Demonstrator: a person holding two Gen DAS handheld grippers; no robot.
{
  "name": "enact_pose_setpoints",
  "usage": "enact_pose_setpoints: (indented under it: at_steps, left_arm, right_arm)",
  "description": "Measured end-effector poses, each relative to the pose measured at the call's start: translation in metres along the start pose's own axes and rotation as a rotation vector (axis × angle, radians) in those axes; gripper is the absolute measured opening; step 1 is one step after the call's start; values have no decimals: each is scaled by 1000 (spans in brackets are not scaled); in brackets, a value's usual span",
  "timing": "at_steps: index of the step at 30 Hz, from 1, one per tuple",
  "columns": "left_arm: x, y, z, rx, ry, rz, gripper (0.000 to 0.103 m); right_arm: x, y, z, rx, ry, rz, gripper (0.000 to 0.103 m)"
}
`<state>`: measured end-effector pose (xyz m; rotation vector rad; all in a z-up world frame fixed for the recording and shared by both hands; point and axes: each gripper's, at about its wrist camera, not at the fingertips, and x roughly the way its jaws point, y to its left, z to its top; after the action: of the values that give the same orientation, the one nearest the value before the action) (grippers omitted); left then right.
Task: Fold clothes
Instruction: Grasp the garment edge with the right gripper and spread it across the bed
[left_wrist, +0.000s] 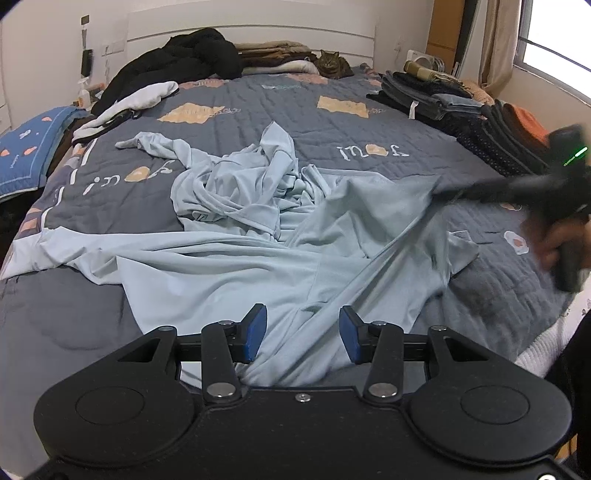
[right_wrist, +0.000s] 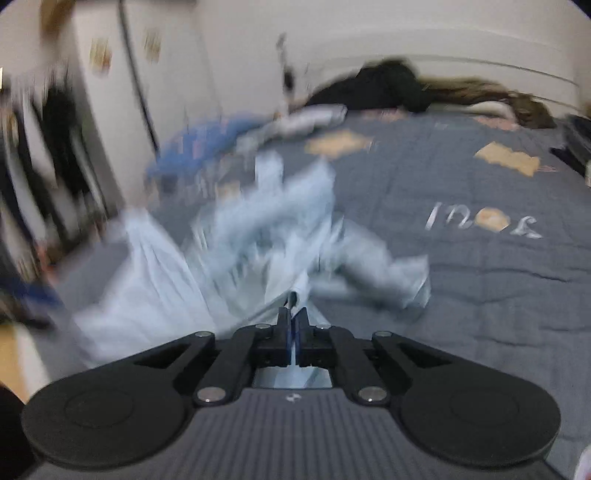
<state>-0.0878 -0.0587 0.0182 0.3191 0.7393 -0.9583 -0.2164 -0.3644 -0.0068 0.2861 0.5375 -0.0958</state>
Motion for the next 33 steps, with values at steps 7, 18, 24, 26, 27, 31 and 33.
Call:
enact_pose_setpoints:
  at_steps: [7, 18, 24, 26, 27, 31, 33]
  left_arm:
    - [-13, 6, 0, 16, -17, 9, 46]
    - [23, 8, 18, 123, 7, 19, 67]
    - [92, -14, 33, 321, 57, 39, 71]
    - [117, -21, 31, 390, 102, 63, 71]
    - [127, -22, 29, 415, 122, 75, 71]
    - [159, -20, 24, 383, 180, 69, 67]
    - [169, -17, 19, 342, 207, 38, 39]
  right_arm:
    - [-145, -40, 4, 204, -250, -75, 1]
    - [-188, -93, -52, 359, -192, -383, 2]
    - [-187, -86, -53, 373, -201, -372, 6]
    - [-190, -82, -52, 371, -206, -363, 14]
    - [-192, -81, -52, 369, -212, -356, 18]
    - [-185, -74, -49, 355, -226, -321, 47]
    - [-175, -69, -47, 341, -224, -306, 49]
